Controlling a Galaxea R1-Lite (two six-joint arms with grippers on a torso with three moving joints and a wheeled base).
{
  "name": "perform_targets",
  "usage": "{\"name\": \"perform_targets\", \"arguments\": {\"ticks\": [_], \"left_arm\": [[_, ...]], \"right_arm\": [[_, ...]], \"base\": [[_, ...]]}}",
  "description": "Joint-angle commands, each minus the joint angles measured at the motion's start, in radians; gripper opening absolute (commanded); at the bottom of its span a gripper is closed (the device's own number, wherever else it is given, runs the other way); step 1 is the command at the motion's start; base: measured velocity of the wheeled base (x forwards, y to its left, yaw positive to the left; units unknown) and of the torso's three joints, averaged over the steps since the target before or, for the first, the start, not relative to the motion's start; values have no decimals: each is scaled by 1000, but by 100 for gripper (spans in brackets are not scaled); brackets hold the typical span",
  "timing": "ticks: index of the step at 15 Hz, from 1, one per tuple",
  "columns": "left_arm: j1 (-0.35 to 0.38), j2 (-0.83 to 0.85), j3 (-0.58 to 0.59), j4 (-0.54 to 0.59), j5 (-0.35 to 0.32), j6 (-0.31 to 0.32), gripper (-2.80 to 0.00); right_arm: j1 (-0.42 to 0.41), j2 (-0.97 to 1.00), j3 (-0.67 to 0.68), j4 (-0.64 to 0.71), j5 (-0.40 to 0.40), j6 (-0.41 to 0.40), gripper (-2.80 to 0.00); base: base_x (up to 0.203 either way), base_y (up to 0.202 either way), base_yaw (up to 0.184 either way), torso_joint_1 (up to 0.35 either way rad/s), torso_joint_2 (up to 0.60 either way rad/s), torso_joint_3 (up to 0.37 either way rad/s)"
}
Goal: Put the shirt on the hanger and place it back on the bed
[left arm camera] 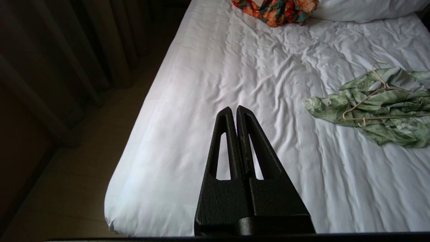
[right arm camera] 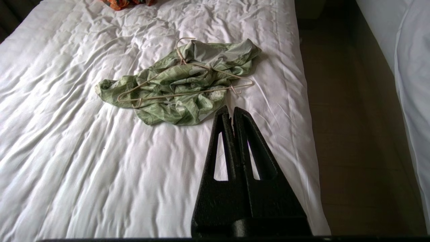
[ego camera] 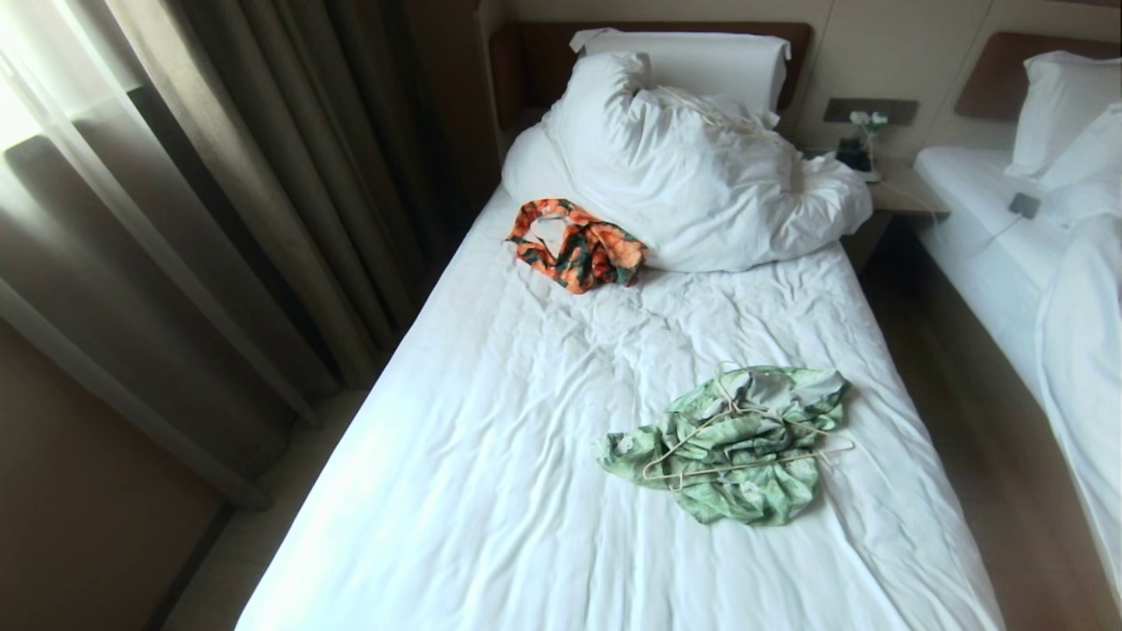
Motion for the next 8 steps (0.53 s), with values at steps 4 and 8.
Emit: {"name": "perform_targets", "arguments": {"ticks": [4, 8], "left_arm": [[0, 1, 0, -1, 1, -1, -280], [0, 1, 0, 1, 1, -1, -280]], "right_arm": [[0, 0, 0, -1, 0, 1, -280], [0, 0, 0, -1, 0, 0, -280]], "base": [[0, 0, 0, 0, 0, 0], [0, 0, 0, 0, 0, 0]]}}
